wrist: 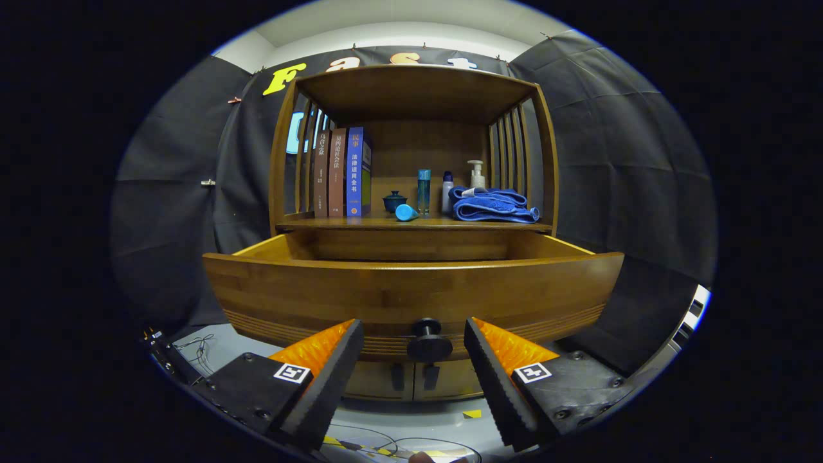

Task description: Pull open the drawer, take out the items inside it, and place them on the countertop above the cabinet.

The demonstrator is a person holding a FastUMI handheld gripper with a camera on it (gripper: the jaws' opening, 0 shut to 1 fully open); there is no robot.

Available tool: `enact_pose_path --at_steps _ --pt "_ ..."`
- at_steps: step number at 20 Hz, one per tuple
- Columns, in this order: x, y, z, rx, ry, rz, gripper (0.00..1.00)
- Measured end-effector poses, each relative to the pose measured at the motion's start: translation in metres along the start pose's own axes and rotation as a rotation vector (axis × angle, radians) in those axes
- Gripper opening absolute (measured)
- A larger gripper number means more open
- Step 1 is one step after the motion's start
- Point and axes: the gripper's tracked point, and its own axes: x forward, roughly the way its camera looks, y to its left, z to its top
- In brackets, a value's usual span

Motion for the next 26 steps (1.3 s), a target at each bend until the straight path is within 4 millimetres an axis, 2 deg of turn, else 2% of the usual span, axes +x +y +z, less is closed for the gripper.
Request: enact_pose_path --at_steps 4,7,11,15,16,26 --pt "0.028 -0.002 -0.005 0.028 0.022 0.023 1.00" --pt "0.027 -0.003 0.000 0.023 0.010 0.030 1.00" --pt "0.044 -0.004 0.001 0.035 0.033 0.037 1.00" --pt "0.068 -0.005 0.011 0.054 0.022 0.043 1.00" --pt "0.077 -0.005 0.008 0.058 0.036 0.044 1.00" --pt "0.134 -0.001 0.019 0.052 0.037 0.039 1.00"
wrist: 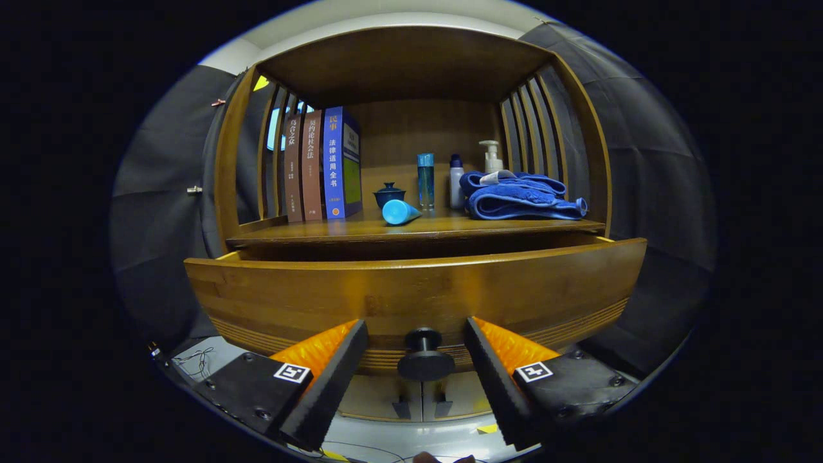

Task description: Pull open the drawer, take out the items inside it, and place them on the countertop above the cabinet.

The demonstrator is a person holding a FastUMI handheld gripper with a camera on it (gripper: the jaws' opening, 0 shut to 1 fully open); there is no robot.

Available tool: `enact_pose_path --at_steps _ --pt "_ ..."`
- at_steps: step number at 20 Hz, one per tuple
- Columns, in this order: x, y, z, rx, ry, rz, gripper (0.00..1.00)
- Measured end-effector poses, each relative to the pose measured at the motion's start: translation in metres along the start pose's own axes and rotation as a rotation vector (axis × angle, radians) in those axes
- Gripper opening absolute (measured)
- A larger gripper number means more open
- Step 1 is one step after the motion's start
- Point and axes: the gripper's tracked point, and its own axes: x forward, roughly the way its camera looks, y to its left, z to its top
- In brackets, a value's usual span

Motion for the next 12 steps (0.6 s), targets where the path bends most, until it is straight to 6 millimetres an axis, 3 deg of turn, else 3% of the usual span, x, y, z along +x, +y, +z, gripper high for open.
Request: enact_pose_path --at_steps 7,12 --pt "0.038 0.000 0.007 -0.013 0.010 0.001 1.00" --pt "0.055 -0.001 0.008 -0.033 0.038 -0.009 1.00"
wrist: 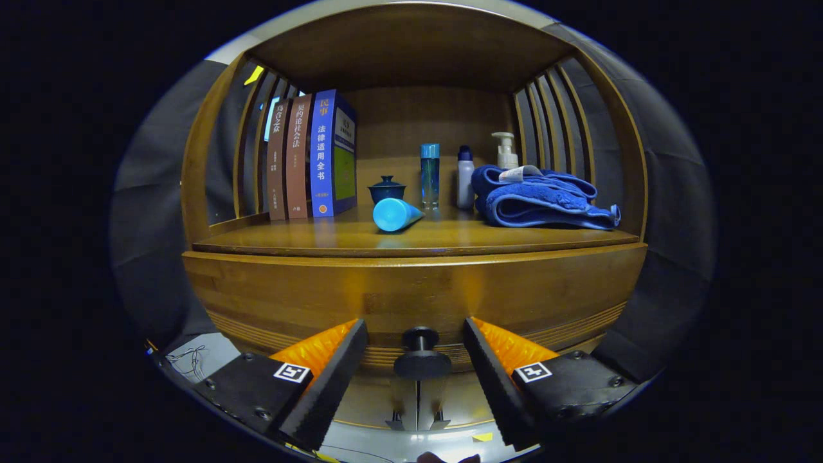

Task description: Pull open the drawer, take out the items inside it, and place them on the countertop above the cabinet.

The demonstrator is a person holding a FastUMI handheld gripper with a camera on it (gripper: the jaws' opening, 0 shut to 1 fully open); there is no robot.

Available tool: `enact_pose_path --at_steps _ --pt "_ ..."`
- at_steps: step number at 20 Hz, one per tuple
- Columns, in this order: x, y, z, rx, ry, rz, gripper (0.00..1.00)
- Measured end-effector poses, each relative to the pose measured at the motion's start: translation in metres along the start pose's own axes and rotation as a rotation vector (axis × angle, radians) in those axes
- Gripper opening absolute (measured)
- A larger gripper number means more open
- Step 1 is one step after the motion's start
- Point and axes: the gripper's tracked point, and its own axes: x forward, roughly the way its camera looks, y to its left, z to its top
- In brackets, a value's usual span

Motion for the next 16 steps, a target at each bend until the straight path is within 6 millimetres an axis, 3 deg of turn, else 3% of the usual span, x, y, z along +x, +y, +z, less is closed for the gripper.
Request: enact_pose_path --at_steps 1,4,6,8,16 --pt "-0.001 0.000 0.005 -0.006 -0.010 -0.006 1.00" --pt "0.004 0.001 -0.005 0.001 0.010 -0.008 0.99" --pt "-0.001 0.000 -0.020 -0.010 0.073 -0.010 0.99" --pt "-0.010 0.004 -0.019 -0.012 0.075 0.005 0.99" --pt "-0.089 0.001 0.073 0.000 -0.058 0.009 1.00"
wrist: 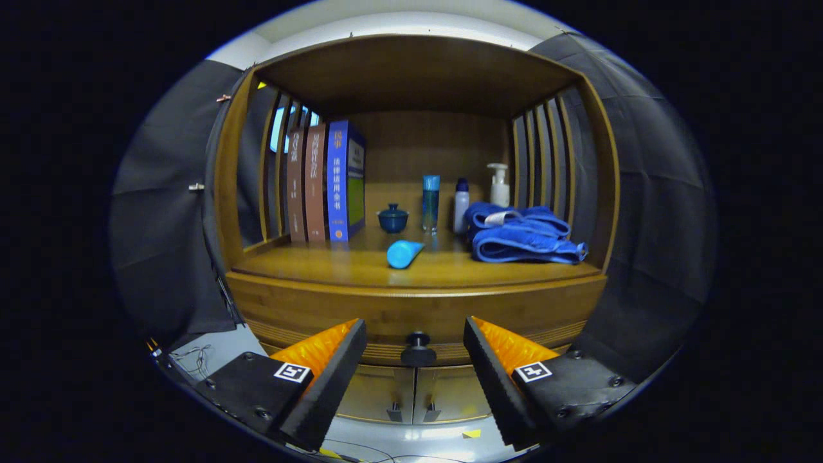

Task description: Pull open the drawer, take out the items inside it, and place them on the countertop above the cabinet.

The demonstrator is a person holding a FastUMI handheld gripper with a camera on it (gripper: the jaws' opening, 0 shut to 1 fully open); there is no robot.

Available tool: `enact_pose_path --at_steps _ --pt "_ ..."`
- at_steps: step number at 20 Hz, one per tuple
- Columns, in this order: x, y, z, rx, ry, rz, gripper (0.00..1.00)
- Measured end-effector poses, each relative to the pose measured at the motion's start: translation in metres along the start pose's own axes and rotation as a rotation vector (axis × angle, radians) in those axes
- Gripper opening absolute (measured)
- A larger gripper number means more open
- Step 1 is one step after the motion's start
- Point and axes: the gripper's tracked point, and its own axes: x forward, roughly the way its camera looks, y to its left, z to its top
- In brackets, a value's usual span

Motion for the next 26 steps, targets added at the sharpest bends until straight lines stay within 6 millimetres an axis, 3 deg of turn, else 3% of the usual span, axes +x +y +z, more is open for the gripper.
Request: enact_pose_path --at_steps 4,7,15,22,26 --pt "-0.044 -0.010 0.058 -0.036 -0.078 -0.016 0.99" --pt "-0.076 -0.005 0.089 -0.048 -0.109 0.008 0.99" --pt "-0.138 0.001 0.115 -0.042 -0.100 0.041 0.99" --pt "-0.171 -0.003 0.143 -0.034 -0.104 0.043 1.00" --pt "-0.187 -0.003 0.170 -0.046 -0.137 0.039 0.99"
